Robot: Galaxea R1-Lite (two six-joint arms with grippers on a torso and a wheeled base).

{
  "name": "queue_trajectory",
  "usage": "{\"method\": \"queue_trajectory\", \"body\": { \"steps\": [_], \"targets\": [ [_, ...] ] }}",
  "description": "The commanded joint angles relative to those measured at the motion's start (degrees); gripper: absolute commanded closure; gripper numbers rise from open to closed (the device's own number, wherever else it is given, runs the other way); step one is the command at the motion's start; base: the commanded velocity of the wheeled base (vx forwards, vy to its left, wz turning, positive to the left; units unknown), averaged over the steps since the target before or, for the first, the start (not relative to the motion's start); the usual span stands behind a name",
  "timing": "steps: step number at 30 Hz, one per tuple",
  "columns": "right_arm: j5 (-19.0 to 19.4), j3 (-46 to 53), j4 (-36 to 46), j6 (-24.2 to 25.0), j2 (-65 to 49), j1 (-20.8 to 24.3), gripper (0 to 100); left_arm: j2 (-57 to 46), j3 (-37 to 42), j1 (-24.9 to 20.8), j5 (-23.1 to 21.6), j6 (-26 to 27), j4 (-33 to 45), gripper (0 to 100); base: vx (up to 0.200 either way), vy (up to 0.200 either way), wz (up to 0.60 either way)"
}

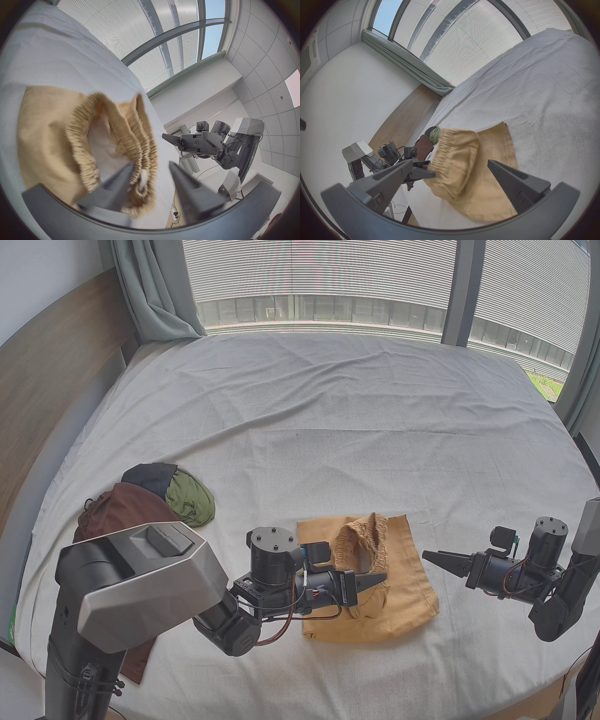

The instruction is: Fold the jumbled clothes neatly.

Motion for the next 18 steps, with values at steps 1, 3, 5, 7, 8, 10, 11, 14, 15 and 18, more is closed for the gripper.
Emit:
{"method": "queue_trajectory", "body": {
  "steps": [1,3,5,7,8,10,11,14,15,18],
  "targets": [
    [0.0,0.0,0.0,0.0,-0.1,0.0,0,0.6,-0.6,-0.2,0.1,0.0,0.0,0,0.0,0.0,0.0],
    [0.0,0.0,0.0,0.0,-0.1,0.0,0,0.5,-1.3,-0.2,0.2,0.0,0.0,0,0.0,0.0,0.0],
    [0.0,0.0,0.0,0.0,-0.1,0.0,0,0.4,-1.3,-0.3,0.3,0.0,-0.1,0,0.0,0.0,0.0],
    [0.0,0.0,0.0,0.0,0.0,0.0,0,0.3,-1.3,-0.3,0.5,0.0,-0.6,0,0.0,0.0,0.0],
    [0.0,0.0,0.0,0.0,0.0,0.0,0,0.2,-1.3,-0.3,0.8,0.0,-1.1,0,0.0,0.0,0.0],
    [0.0,0.0,0.0,0.0,0.0,0.0,0,0.1,-1.3,-0.3,1.3,0.0,-1.7,0,0.0,0.0,0.0],
    [0.0,0.0,0.0,0.0,0.0,0.1,0,-0.1,-1.3,-0.2,1.8,0.0,-2.5,0,0.0,0.0,0.0],
    [0.0,0.2,0.0,-0.1,0.4,0.5,0,-0.7,-0.6,0.4,1.9,0.0,-3.6,0,0.0,0.0,0.0],
    [0.0,0.4,0.1,-0.1,0.4,0.8,0,-0.9,-0.1,0.5,2.2,0.0,-4.0,0,0.0,0.0,0.0],
    [0.0,0.6,0.0,-0.4,1.2,1.6,0,-1.6,1.6,1.6,2.6,0.1,-5.3,0,0.0,0.0,0.0]
  ]
}}
